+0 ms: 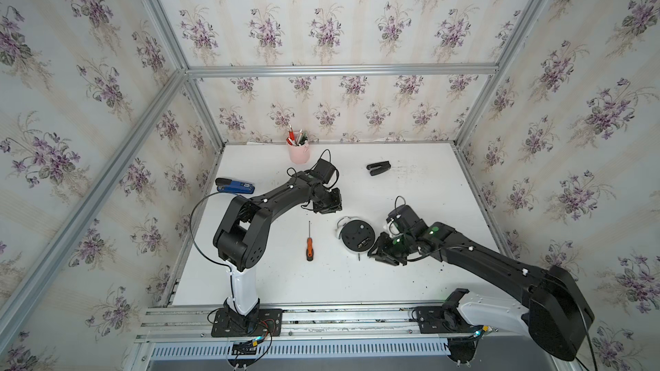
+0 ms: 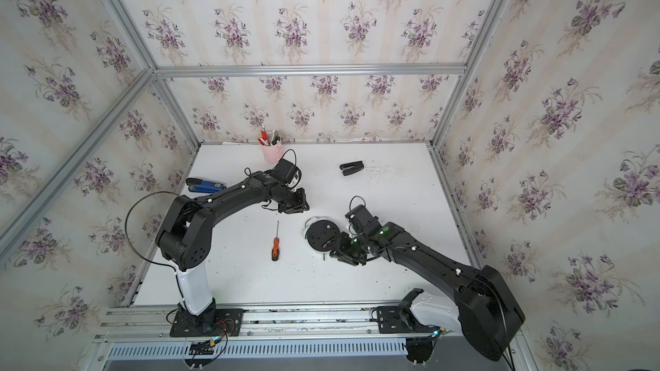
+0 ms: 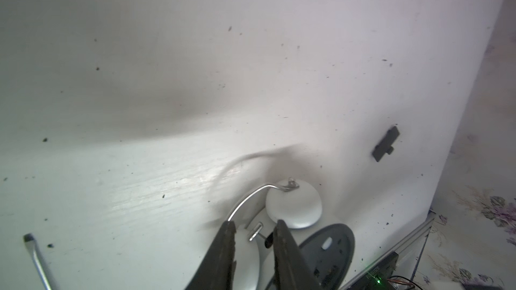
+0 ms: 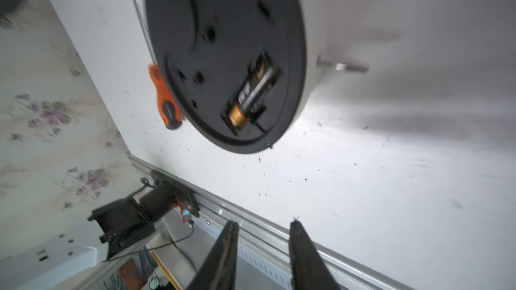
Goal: Remove the battery from the alarm
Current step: Adjust the alarm at the center of the board, then pick up the screwdriver from the center of the board.
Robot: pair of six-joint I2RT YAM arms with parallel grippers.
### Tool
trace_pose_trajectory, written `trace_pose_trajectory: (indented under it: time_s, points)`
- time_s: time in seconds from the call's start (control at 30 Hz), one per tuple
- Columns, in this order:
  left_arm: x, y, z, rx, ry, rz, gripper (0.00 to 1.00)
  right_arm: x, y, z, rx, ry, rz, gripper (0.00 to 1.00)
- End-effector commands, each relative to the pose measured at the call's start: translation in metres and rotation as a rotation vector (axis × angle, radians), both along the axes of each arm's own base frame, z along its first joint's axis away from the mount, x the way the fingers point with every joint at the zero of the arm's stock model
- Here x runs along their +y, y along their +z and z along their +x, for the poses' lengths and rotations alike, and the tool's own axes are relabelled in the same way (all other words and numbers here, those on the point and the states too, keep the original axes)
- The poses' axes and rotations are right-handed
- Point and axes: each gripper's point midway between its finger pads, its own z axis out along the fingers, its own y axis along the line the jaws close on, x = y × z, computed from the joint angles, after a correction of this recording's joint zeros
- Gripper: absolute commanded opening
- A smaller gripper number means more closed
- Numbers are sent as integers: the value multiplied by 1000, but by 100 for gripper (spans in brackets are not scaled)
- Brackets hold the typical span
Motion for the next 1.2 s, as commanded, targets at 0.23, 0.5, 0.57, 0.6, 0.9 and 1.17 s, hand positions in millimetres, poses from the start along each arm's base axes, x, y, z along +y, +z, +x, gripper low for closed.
trace_pose_trajectory:
  time_s: [0.23, 0.5, 0.57, 0.6, 0.9, 1.17]
  points:
    - [102, 43, -119, -85, 29, 135, 62, -39, -44, 86, -26, -49, -135, 6]
    - [143, 5, -153, 28, 30, 314, 64, -6, -74, 64, 49, 44, -155, 5]
    - [145, -2, -153, 58, 19, 346, 64, 0, -76, 53, 56, 37, -128, 4]
    - [146, -6, -153, 67, 16, 360, 64, 4, -77, 45, 62, 45, -119, 4]
    - [130, -33, -135, 78, 13, 349, 64, 13, -72, 18, 85, 71, -87, 6]
    - [107, -50, -118, 99, -49, 377, 65, -8, -62, 18, 68, 69, -113, 11]
